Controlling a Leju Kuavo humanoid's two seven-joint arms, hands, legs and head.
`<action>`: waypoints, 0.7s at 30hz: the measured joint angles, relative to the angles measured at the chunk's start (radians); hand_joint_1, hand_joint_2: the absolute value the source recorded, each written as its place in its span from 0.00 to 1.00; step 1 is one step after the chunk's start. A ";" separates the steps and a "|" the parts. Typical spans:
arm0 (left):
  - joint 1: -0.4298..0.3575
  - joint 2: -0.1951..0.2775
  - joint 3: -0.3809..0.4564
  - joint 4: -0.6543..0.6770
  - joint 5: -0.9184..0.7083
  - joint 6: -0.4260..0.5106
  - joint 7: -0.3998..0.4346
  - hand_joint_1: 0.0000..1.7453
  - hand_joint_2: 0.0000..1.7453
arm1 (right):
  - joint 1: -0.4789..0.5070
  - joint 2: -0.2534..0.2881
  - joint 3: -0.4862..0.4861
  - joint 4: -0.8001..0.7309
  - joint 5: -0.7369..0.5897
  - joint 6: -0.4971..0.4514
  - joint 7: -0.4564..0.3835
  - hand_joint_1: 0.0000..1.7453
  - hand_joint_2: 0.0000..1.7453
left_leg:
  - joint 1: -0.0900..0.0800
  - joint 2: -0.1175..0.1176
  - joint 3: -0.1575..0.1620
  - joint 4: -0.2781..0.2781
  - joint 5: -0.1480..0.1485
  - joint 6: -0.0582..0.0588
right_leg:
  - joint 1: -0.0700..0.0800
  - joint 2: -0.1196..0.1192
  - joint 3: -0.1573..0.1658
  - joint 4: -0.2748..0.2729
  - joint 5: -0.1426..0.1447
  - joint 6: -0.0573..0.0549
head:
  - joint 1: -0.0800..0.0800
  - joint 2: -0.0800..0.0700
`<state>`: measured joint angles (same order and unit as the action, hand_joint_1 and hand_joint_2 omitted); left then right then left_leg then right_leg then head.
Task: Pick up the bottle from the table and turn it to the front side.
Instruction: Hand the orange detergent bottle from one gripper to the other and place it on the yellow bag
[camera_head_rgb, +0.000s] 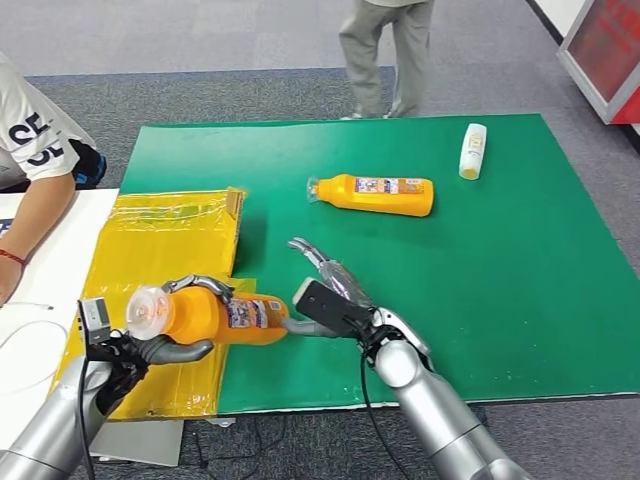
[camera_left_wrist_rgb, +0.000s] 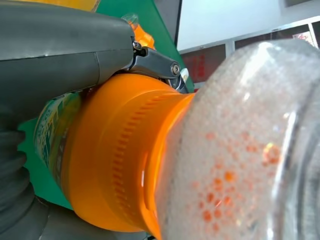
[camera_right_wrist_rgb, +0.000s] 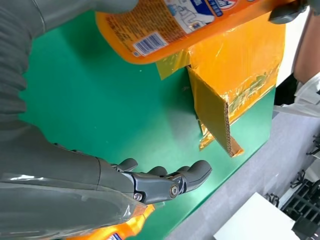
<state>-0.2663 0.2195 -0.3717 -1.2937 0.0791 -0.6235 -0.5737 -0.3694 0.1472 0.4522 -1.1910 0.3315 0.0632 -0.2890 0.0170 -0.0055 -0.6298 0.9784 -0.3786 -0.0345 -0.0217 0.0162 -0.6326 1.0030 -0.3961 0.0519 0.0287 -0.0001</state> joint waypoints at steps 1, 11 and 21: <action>0.000 0.004 0.002 -0.008 -0.019 0.010 0.007 1.00 1.00 | 0.002 0.000 -0.006 0.000 -0.007 0.004 -0.002 0.00 1.00 | 0.000 0.000 0.000 0.000 0.000 0.000 | 0.000 0.000 0.000 0.000 0.000 0.000 | 0.000 0.000; -0.140 0.116 -0.046 -0.038 -0.344 0.197 0.257 1.00 1.00 | 0.030 -0.005 -0.063 -0.015 -0.025 0.011 -0.010 0.00 1.00 | 0.001 0.000 0.000 0.000 0.002 -0.001 | 0.000 0.000 -0.002 0.000 0.001 -0.001 | 0.000 0.000; -0.454 0.144 -0.284 0.117 -0.538 0.142 0.455 1.00 1.00 | 0.040 -0.006 -0.078 -0.025 -0.007 0.016 -0.008 0.00 1.00 | 0.000 0.001 -0.001 0.000 0.003 -0.001 | 0.000 0.000 -0.002 0.000 0.003 0.000 | 0.000 0.000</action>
<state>-0.7202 0.3638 -0.6559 -1.1771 -0.4586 -0.4813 -0.1189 -0.3297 0.1411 0.3746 -1.2157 0.3249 0.0793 -0.2967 0.0172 -0.0050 -0.6310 0.9787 -0.3760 -0.0352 -0.0216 0.0165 -0.6347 1.0034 -0.3930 0.0516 0.0289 0.0000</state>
